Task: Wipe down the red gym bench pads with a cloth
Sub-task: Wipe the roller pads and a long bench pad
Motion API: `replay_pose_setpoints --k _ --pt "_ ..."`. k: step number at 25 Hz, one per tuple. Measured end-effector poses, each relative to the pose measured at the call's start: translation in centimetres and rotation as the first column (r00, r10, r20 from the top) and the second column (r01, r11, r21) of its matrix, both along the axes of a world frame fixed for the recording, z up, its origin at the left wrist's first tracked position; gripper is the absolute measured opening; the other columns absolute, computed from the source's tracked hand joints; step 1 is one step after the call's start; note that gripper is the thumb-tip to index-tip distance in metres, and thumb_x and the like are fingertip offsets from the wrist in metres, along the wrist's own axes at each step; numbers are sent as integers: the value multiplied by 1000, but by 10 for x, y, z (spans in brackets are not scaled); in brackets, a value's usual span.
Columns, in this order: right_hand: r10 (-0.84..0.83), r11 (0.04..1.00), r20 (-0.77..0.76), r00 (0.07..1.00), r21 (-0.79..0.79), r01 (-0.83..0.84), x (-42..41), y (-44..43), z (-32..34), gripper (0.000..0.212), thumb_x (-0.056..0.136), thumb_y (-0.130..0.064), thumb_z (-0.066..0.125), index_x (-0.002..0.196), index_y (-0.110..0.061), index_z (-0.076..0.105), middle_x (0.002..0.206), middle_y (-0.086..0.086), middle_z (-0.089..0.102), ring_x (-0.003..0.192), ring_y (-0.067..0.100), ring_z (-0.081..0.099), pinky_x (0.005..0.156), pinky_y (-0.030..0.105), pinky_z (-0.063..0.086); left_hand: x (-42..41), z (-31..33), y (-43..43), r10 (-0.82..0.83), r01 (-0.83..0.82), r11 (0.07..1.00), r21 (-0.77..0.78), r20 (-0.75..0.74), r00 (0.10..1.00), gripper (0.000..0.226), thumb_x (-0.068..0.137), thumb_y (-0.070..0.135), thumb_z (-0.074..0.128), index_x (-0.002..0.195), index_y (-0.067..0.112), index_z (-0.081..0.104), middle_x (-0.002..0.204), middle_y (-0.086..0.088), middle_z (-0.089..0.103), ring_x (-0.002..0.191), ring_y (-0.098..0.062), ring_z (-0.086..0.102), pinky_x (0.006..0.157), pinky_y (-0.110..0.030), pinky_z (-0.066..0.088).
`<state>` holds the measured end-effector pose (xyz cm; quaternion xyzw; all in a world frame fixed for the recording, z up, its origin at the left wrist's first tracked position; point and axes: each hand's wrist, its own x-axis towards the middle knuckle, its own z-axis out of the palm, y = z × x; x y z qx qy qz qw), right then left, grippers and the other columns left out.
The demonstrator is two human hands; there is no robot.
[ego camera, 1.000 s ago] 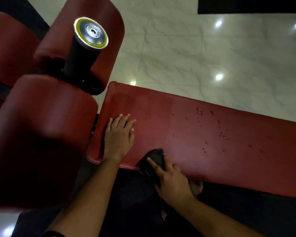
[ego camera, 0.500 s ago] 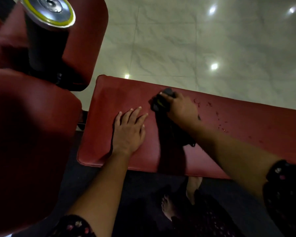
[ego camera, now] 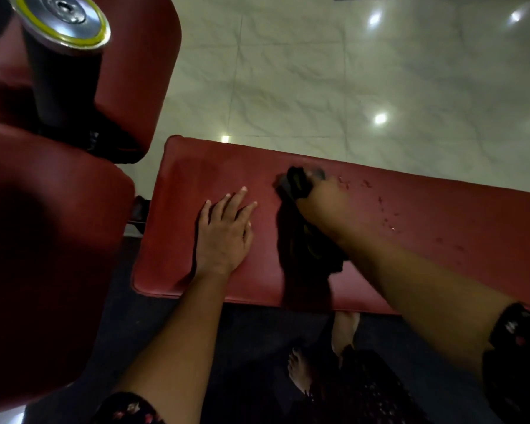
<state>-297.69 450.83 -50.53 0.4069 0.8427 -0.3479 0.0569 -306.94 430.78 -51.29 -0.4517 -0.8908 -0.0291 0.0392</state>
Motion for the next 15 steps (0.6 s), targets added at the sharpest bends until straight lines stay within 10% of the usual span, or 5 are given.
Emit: replay_pose_setpoints --k 7,15 --pt "290 957 138 947 -52 -286 143 -115 20 74 86 -35 56 148 -50 18 138 2 38 107 29 52 78 40 52 23 2 53 11 -19 997 77 103 995 43 83 20 67 126 27 63 148 0 45 131 -25 45 112 -49 28" --pt "306 897 213 928 261 -356 110 -32 -6 59 92 -29 57 144 -46 34 138 1 44 96 31 52 62 35 49 44 -14 74 35 -10 987 -163 155 987 50 101 36 31 150 30 32 157 7 30 147 -17 19 120 -44 7"
